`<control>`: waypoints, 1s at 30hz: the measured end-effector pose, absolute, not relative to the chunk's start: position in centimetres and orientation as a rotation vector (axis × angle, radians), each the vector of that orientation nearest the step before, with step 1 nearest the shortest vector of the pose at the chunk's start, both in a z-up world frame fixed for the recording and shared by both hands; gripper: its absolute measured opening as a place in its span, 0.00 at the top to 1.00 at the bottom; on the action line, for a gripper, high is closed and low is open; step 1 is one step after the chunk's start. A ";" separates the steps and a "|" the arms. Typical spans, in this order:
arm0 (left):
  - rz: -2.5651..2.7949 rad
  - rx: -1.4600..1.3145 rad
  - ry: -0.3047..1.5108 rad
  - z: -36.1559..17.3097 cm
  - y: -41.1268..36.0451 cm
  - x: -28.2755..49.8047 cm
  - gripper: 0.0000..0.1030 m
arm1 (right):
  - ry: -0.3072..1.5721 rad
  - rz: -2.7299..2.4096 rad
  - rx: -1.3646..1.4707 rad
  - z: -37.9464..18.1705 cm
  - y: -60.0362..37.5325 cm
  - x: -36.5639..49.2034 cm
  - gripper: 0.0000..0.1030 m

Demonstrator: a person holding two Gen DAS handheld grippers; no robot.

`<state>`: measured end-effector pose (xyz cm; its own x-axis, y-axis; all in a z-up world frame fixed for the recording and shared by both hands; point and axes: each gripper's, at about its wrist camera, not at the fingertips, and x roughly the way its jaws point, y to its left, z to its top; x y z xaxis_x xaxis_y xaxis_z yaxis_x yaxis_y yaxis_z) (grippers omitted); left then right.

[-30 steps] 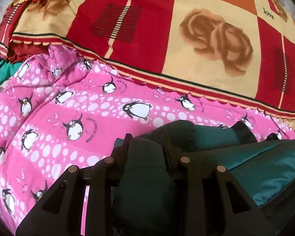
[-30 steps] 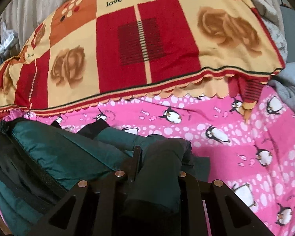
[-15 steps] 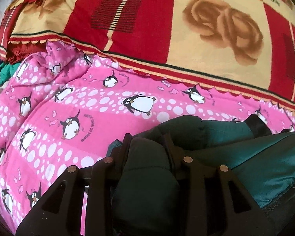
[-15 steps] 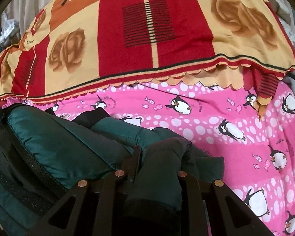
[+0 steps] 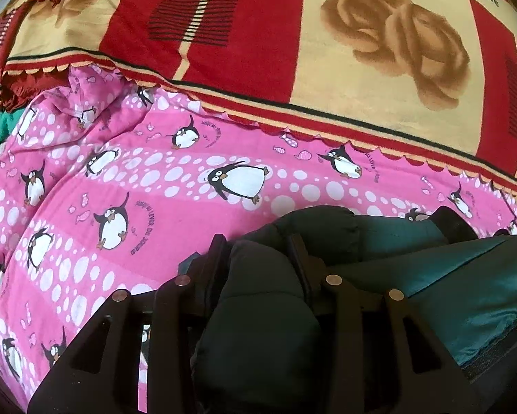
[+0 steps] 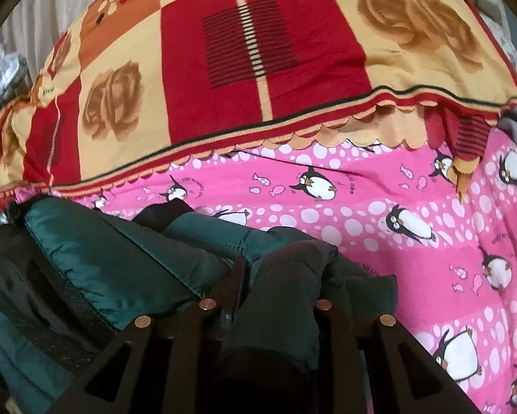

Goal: Fold large clothes

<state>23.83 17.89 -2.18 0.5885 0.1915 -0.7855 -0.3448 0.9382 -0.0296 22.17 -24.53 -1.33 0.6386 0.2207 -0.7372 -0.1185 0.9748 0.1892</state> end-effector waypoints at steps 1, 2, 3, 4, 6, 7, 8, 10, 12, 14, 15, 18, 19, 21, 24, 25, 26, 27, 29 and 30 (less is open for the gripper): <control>0.311 -0.202 0.893 -1.8 18.1 23.6 0.59 | 0.864 0.192 0.142 -1.0 -24.8 22.0 0.79; 0.306 -0.216 0.893 -1.6 18.4 23.5 0.53 | 0.872 0.193 0.153 -0.4 -25.1 21.7 0.76; 0.299 -0.232 0.895 -1.3 18.7 23.2 0.42 | 0.880 0.198 0.158 0.1 -25.3 21.5 0.72; 0.304 -0.253 0.901 -0.8 19.2 22.8 0.32 | 0.890 0.201 0.166 0.6 -25.5 21.3 0.71; 0.296 -0.321 0.897 0.1 20.5 21.8 0.18 | 0.894 0.211 0.204 2.1 -26.2 20.8 0.69; 0.271 -0.355 0.903 0.6 21.0 21.3 0.18 | 0.883 0.217 0.227 2.9 -26.6 20.3 0.68; 0.253 -0.373 0.909 1.1 21.5 20.9 0.18 | 0.869 0.224 0.249 4.1 -27.0 19.8 0.67; 0.237 -0.379 0.898 2.5 22.0 19.9 0.18 | 0.848 0.238 0.254 5.6 -27.2 19.0 0.66; 0.224 -0.380 0.876 4.1 22.2 19.0 0.18 | 0.833 0.259 0.239 7.0 -27.1 18.0 0.58; 0.213 -0.378 0.844 5.7 22.3 18.1 0.18 | 0.815 0.285 0.222 8.0 -26.9 16.9 0.44; 0.207 -0.376 0.834 6.2 22.2 17.8 0.18 | 0.805 0.292 0.217 8.4 -26.9 16.4 0.34; 0.182 -0.370 0.804 7.7 22.3 16.9 0.18 | 0.781 0.293 0.203 9.3 -27.3 15.0 0.31; 0.180 -0.375 0.795 7.9 22.4 16.8 0.18 | 0.777 0.291 0.204 9.4 -27.5 14.7 0.31; 0.185 -0.387 0.766 8.5 22.3 16.2 0.18 | 0.766 0.279 0.202 9.8 -28.0 14.2 0.31; 0.155 -0.353 0.751 8.8 21.0 16.2 0.18 | 0.768 0.235 0.165 9.8 -28.1 14.1 0.31; 0.140 -0.337 0.754 8.7 20.4 16.4 0.18 | 0.770 0.233 0.161 9.7 -28.0 14.3 0.31; 0.111 -0.312 0.756 8.6 19.4 16.7 0.18 | 0.774 0.236 0.156 9.6 -27.8 14.5 0.31; 0.087 -0.288 0.752 8.5 18.6 16.9 0.18 | 0.778 0.244 0.147 9.5 -27.4 14.7 0.31; 0.059 -0.238 0.737 8.3 17.2 17.2 0.18 | 0.785 0.259 0.113 9.1 -26.4 15.0 0.31; 0.048 -0.207 0.735 8.0 16.3 17.6 0.18 | 0.791 0.267 0.090 8.8 -25.7 15.3 0.31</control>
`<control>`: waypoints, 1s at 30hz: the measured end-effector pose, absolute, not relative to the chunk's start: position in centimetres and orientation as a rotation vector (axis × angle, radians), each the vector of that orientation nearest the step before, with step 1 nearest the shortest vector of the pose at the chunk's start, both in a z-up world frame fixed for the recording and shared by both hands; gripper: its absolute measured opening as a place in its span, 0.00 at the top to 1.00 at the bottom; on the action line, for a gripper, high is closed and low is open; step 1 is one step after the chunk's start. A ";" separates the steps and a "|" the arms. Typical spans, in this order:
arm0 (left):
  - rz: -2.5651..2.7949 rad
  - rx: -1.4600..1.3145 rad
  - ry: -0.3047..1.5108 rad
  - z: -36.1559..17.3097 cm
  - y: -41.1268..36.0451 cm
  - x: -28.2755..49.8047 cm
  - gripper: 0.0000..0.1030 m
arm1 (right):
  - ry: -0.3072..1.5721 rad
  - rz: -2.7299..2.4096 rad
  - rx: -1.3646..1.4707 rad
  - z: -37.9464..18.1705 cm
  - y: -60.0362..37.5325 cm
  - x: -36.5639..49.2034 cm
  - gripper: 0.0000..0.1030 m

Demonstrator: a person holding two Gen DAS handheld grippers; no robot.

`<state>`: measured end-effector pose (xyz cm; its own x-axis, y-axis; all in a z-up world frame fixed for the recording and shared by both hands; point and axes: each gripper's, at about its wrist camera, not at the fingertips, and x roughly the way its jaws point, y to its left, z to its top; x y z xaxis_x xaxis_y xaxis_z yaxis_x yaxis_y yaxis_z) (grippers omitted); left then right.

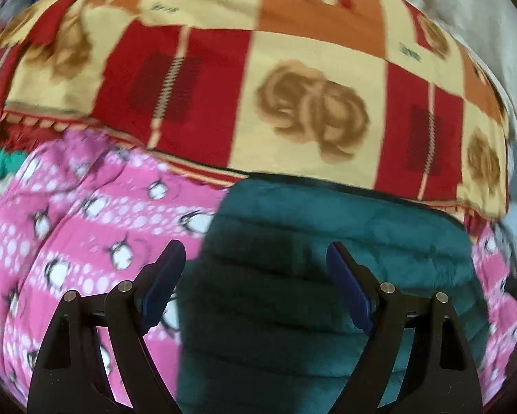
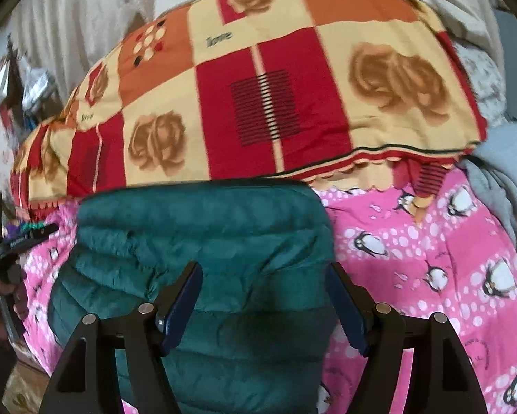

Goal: Fold large clothes

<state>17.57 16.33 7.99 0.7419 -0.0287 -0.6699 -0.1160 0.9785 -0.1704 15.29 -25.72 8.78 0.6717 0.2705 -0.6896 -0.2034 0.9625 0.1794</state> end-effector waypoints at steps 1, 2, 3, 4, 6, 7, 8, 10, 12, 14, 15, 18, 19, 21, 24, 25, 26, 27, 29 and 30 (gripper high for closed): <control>0.044 -0.189 0.740 7.6 15.9 18.0 0.18 | 0.797 0.276 0.069 8.4 -25.1 15.5 0.31; 0.046 -0.164 0.750 7.1 15.3 18.7 0.18 | 0.803 0.282 0.051 8.0 -24.6 15.9 0.31; 0.055 -0.133 0.764 6.5 14.8 19.8 0.18 | 0.817 0.286 0.025 7.5 -23.7 16.7 0.31; 0.063 -0.117 0.772 6.3 14.6 20.4 0.18 | 0.831 0.285 0.010 7.0 -23.0 17.4 0.31; 0.083 -0.075 0.795 5.3 14.0 22.8 0.18 | 0.866 0.286 -0.002 6.0 -21.6 19.3 0.31; 0.087 -0.063 0.803 4.8 13.9 23.4 0.18 | 0.885 0.290 -0.005 5.5 -21.2 20.0 0.31; 0.099 -0.045 0.834 3.8 13.8 24.6 0.18 | 0.919 0.300 -0.012 4.5 -20.4 21.2 0.31; 0.113 -0.035 0.883 2.0 14.0 25.7 0.18 | 0.971 0.301 -0.043 2.7 -19.3 22.8 0.31; 0.138 -0.007 0.920 -0.1 14.3 26.6 0.17 | 1.006 0.302 -0.074 0.9 -18.7 23.9 0.31; 0.144 -0.030 0.921 -1.1 14.7 26.9 0.16 | 1.007 0.313 -0.047 -0.1 -19.0 24.7 0.29; 0.148 -0.043 0.922 -1.6 14.9 27.2 0.15 | 1.012 0.319 -0.036 -0.5 -19.2 25.0 0.26; 0.156 -0.057 0.943 -2.6 15.0 28.3 0.15 | 1.037 0.348 0.024 -2.1 -20.2 26.3 0.21; 0.164 -0.050 0.954 -2.8 14.9 28.5 0.14 | 1.047 0.352 0.042 -2.4 -20.4 26.6 0.20; 0.170 -0.028 0.975 -2.7 14.6 28.9 0.14 | 1.065 0.349 0.049 -2.6 -20.5 27.0 0.19; 0.172 -0.002 0.964 -0.4 14.6 27.4 0.15 | 1.072 0.315 -0.026 -1.1 -19.8 26.3 0.22; 0.164 -0.006 0.937 0.8 14.7 26.2 0.15 | 1.055 0.296 -0.051 0.1 -19.8 25.4 0.24; 0.151 -0.017 0.906 2.2 14.9 24.9 0.15 | 1.028 0.301 -0.052 1.4 -20.0 24.3 0.26; 0.136 -0.031 0.875 3.7 14.8 23.4 0.15 | 1.004 0.316 -0.044 2.5 -20.2 23.4 0.26; 0.091 -0.060 0.822 6.3 14.7 20.2 0.15 | 0.937 0.340 -0.027 5.6 -21.3 20.4 0.26; 0.067 -0.062 0.795 7.5 14.5 18.4 0.15 | 0.914 0.346 -0.026 6.7 -21.6 19.1 0.26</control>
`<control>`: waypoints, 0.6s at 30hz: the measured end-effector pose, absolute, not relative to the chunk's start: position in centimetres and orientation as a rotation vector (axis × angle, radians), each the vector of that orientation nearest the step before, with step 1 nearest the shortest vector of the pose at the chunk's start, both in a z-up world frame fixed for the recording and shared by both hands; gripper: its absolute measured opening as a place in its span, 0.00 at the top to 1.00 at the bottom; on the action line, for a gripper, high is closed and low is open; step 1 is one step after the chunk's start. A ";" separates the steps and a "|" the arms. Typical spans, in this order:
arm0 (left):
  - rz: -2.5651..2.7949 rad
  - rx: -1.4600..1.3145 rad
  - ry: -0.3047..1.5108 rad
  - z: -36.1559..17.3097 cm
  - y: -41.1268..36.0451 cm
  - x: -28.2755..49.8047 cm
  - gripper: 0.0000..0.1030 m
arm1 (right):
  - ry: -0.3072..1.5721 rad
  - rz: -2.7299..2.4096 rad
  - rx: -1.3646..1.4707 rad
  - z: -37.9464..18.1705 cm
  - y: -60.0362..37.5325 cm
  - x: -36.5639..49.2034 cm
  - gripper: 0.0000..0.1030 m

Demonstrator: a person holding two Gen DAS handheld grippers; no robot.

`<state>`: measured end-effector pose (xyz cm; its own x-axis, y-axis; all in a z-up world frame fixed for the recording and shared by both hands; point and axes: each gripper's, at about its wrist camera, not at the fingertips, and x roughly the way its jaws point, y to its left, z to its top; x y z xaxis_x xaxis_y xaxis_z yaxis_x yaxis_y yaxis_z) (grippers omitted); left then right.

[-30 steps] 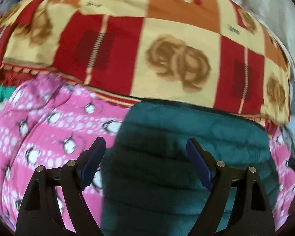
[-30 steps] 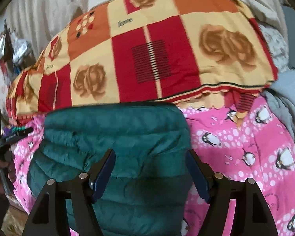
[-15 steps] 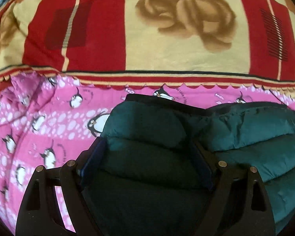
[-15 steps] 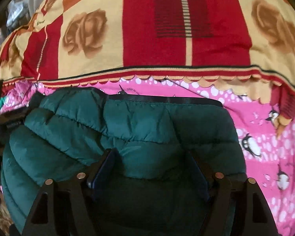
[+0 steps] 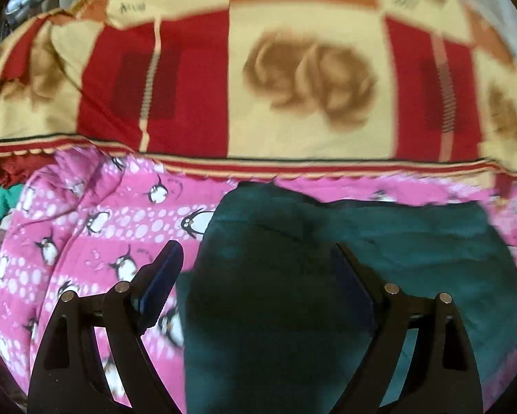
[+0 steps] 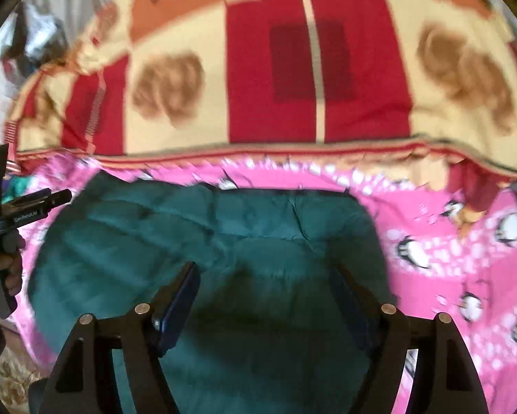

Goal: Fold large clothes

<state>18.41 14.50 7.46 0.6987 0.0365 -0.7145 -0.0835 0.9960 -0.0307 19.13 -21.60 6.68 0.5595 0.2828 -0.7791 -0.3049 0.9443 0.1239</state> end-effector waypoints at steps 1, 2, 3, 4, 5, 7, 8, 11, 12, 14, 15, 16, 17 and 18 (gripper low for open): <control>0.052 -0.051 0.762 8.4 14.4 16.5 0.15 | 0.890 0.358 -0.027 7.8 -21.9 17.7 0.26; 0.047 -0.031 0.731 9.0 14.6 14.6 0.15 | 0.865 0.368 -0.032 8.8 -22.3 16.1 0.26; 0.046 -0.011 0.710 9.2 14.9 12.8 0.15 | 0.837 0.371 -0.047 9.6 -22.9 14.3 0.26; 0.044 0.002 0.703 9.1 15.4 11.3 0.15 | 0.808 0.369 -0.065 10.2 -23.5 12.5 0.26; 0.044 0.009 0.702 8.8 15.9 10.2 0.15 | 0.793 0.368 -0.074 10.3 -23.9 11.5 0.26; 0.066 0.008 0.715 6.9 17.9 7.6 0.15 | 0.765 0.373 -0.068 10.1 -25.6 9.0 0.26; 0.079 -0.008 0.728 5.8 18.9 6.6 0.15 | 0.757 0.377 -0.047 9.6 -26.6 7.9 0.26; 0.074 -0.109 0.773 2.4 21.6 5.0 0.15 | 0.775 0.373 0.071 7.1 -29.8 6.3 0.26; 0.059 -0.136 0.774 1.5 22.0 4.7 0.15 | 0.809 0.366 0.123 5.6 -30.8 6.3 0.26; 0.012 -0.148 0.757 0.0 21.7 4.0 0.15 | 0.860 0.363 0.168 3.5 -31.1 6.6 0.26; -0.013 -0.143 0.747 -0.5 21.3 4.0 0.15 | 0.873 0.375 0.180 2.6 -31.1 6.7 0.26; -0.031 -0.142 0.741 -0.7 21.0 3.8 0.15 | 0.877 0.394 0.191 1.8 -30.9 6.9 0.26; -0.064 -0.146 0.733 -1.0 20.6 4.0 0.15 | 0.880 0.407 0.200 1.1 -30.8 7.0 0.26; -0.084 -0.152 0.728 -1.1 20.4 4.2 0.15 | 0.882 0.415 0.207 0.7 -30.7 7.0 0.26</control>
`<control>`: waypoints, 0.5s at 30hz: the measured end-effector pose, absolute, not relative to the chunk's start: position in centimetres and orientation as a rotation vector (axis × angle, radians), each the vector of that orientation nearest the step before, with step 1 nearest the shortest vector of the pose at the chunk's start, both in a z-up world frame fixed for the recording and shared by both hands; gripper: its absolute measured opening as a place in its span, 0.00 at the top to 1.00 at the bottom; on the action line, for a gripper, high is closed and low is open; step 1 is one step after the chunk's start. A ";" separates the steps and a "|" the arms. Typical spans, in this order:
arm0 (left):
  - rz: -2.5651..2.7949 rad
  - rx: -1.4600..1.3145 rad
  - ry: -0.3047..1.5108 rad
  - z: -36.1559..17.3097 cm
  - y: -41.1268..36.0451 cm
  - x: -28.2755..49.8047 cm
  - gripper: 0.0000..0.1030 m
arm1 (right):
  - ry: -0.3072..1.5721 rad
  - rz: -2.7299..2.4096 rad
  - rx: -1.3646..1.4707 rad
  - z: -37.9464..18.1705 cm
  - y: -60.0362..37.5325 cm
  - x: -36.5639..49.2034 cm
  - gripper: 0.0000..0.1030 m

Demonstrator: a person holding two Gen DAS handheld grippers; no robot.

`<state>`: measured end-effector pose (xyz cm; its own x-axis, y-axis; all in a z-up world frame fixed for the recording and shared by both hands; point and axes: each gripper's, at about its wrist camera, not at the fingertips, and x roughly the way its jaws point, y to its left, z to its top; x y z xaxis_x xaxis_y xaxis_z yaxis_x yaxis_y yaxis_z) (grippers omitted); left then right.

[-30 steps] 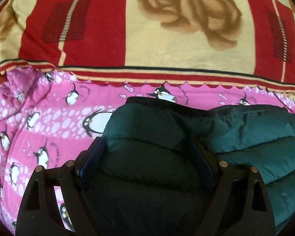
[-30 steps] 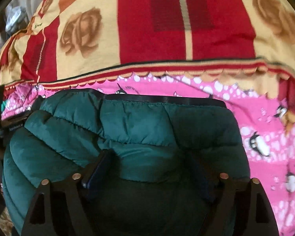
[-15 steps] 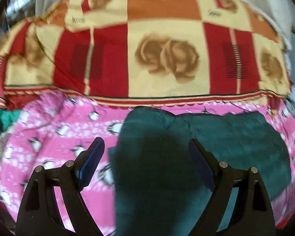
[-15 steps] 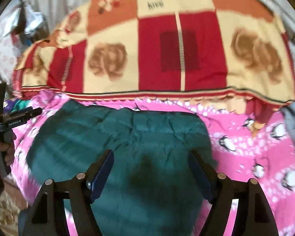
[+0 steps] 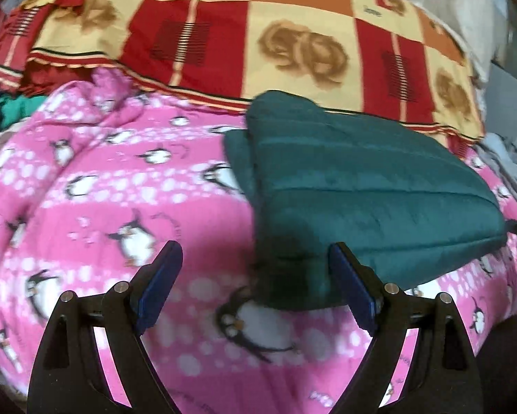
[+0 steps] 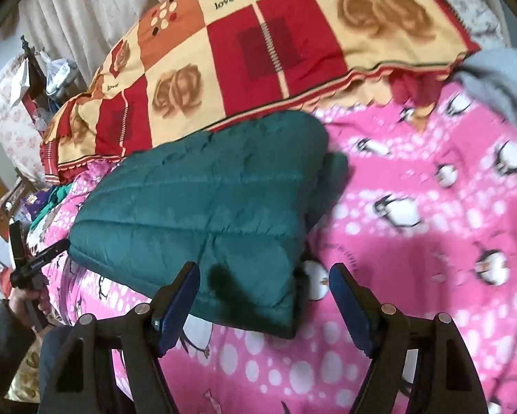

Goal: Fold large clothes

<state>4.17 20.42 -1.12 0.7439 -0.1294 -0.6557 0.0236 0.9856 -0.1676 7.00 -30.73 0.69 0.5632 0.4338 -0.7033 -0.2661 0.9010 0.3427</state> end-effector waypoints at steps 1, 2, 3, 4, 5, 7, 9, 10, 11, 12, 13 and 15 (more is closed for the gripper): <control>-0.105 -0.162 0.727 -1.3 20.2 4.4 0.15 | 0.883 0.429 0.219 0.2 -30.6 7.2 0.26; -0.127 -0.173 0.734 -1.2 20.1 4.8 0.15 | 0.887 0.449 0.234 -0.4 -30.3 7.4 0.26; -0.153 -0.187 0.740 -1.2 19.8 5.2 0.15 | 0.890 0.481 0.249 -0.8 -30.0 7.6 0.26; -0.189 -0.200 0.744 -1.1 19.5 5.4 0.15 | 0.885 0.499 0.251 -1.1 -29.6 7.7 0.26; -0.226 -0.202 0.753 -1.2 18.9 5.7 0.15 | 0.877 0.506 0.242 -1.4 -29.3 7.7 0.26; -0.271 -0.183 0.774 -1.3 17.9 6.0 0.14 | 0.878 0.510 0.233 -1.7 -29.1 7.9 0.26; -0.278 -0.143 0.784 -1.3 16.9 6.1 0.12 | 0.881 0.515 0.245 -2.0 -29.3 8.0 0.27; -0.281 -0.140 0.788 -1.2 16.7 6.2 0.12 | 0.882 0.521 0.252 -2.0 -29.3 8.0 0.29; -0.288 -0.148 0.795 -1.1 16.6 6.3 0.12 | 0.878 0.533 0.254 -1.9 -29.3 7.8 0.34; -0.290 -0.150 0.798 -1.1 16.6 6.2 0.14 | 0.872 0.543 0.248 -1.6 -29.3 7.6 0.39; -0.289 -0.141 0.803 -1.0 16.4 6.2 0.15 | 0.862 0.544 0.233 -1.5 -29.3 7.5 0.40; -0.285 -0.118 0.813 -0.9 16.0 6.2 0.36 | 0.860 0.529 0.211 -1.5 -29.2 7.7 0.48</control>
